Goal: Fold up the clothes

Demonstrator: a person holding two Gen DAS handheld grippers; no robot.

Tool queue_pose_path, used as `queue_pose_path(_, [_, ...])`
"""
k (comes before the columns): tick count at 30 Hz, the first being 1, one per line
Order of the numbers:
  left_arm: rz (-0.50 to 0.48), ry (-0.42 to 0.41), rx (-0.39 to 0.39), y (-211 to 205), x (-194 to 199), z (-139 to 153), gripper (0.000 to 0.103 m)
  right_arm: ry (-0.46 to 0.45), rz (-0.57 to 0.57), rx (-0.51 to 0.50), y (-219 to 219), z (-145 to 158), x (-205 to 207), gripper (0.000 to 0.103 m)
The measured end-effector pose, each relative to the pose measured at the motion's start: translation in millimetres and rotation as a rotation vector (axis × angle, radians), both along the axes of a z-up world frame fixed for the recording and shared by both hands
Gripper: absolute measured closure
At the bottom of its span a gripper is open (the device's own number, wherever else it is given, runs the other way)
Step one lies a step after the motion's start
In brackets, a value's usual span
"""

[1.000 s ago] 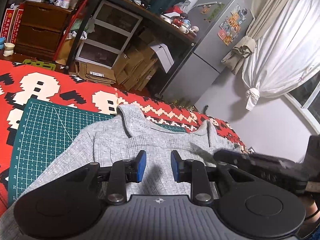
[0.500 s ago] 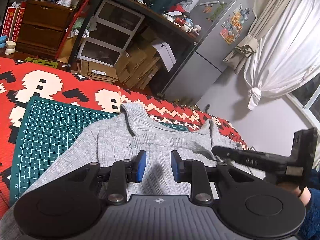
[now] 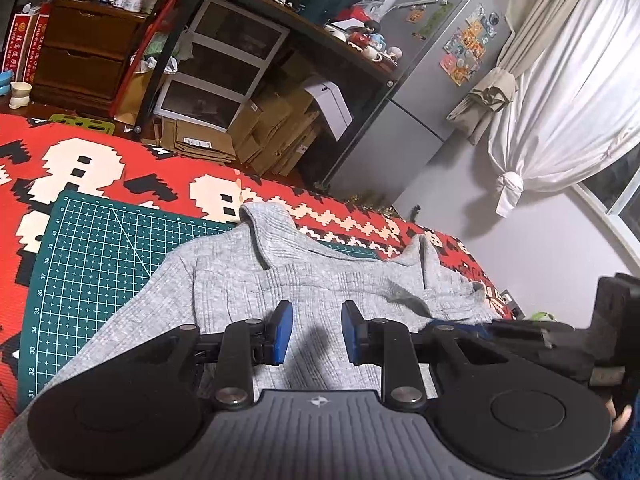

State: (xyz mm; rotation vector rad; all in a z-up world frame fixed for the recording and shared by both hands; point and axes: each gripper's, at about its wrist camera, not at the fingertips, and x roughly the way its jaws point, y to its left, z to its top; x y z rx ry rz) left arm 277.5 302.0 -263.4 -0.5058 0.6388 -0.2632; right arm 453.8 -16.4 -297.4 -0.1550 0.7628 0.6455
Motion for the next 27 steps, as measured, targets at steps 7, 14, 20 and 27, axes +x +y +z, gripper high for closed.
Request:
queue_pose_path(7, [-0.004,0.004,0.011,-1,0,0,0.078,-0.061,-0.095,-0.001,-2,11,28,0.091])
queue_pose_path(14, [0.003,0.012,0.003,0,1,-2,0.078,-0.075,-0.107,-0.029,-45,28,21,0.091])
queue_pose_path(20, [-0.001,0.014,0.023,-3,1,-2,0.078,-0.041,-0.124,-0.086,-69,15,20,0.091])
queue_pose_path(27, [0.007,0.020,0.017,1,2,-4,0.078,-0.012,-0.213,-0.047,-78,2,62,0.091])
